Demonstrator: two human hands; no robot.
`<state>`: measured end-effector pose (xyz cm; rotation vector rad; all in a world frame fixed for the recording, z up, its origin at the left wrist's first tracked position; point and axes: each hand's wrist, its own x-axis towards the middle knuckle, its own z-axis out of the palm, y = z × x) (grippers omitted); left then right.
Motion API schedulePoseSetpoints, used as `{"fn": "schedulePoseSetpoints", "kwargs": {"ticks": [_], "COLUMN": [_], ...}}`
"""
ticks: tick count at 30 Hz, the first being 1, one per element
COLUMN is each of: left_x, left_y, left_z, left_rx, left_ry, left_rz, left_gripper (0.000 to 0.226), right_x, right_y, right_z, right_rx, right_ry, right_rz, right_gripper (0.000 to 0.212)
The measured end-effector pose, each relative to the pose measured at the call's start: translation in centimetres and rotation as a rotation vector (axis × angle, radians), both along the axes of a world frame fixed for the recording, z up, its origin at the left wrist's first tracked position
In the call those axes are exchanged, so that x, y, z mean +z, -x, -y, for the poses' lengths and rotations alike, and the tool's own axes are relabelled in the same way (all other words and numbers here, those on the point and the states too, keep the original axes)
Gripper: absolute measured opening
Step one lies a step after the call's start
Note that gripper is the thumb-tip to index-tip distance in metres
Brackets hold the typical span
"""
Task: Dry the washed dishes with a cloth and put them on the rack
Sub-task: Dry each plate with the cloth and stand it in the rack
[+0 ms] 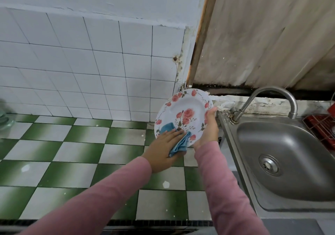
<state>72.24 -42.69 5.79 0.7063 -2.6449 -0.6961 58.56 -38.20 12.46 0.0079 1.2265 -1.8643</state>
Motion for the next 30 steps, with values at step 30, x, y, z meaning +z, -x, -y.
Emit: {"fn": "schedulePoseSetpoints", "kwargs": {"ticks": [30], "left_x": [3.0], "left_y": [-4.1], "left_z": [4.7], "left_rx": [0.833], "left_ry": [-1.294], "left_rz": [-0.845], "left_gripper": [0.041], "right_x": [-0.5], "right_y": [1.0], "right_z": [0.0], "right_rx": [-0.049], "right_ry": [0.097], "right_rz": [0.098], "right_gripper": [0.036]}}
